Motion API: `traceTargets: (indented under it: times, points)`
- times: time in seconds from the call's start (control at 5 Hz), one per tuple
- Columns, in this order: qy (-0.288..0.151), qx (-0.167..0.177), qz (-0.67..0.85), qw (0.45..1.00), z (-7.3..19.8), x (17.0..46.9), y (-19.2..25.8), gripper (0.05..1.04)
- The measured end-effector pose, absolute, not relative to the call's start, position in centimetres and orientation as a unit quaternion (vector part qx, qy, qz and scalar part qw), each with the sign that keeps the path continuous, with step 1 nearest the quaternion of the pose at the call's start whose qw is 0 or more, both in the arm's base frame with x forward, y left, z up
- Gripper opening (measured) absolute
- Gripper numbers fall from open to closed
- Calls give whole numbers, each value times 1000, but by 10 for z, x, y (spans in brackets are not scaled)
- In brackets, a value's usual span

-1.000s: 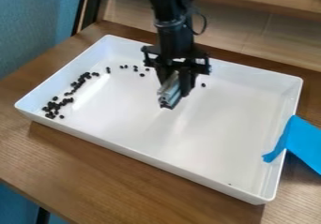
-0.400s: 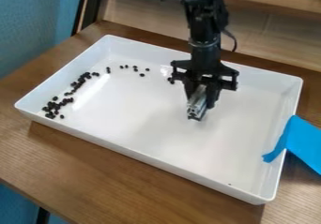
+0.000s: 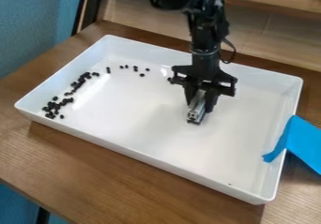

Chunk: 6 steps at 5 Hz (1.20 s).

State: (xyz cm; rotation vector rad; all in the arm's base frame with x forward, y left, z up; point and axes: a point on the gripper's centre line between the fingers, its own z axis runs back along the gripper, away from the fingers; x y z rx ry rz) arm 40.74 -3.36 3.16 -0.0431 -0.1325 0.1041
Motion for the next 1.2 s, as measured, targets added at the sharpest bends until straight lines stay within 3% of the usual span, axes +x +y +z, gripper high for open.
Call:
traceTargets:
  times: [0.4, 1.2]
  points:
    - [-81, -15, 70, 994, 32, 413, 1, 396]
    - [-64, -17, 129, 989, 31, 395, 69, 396]
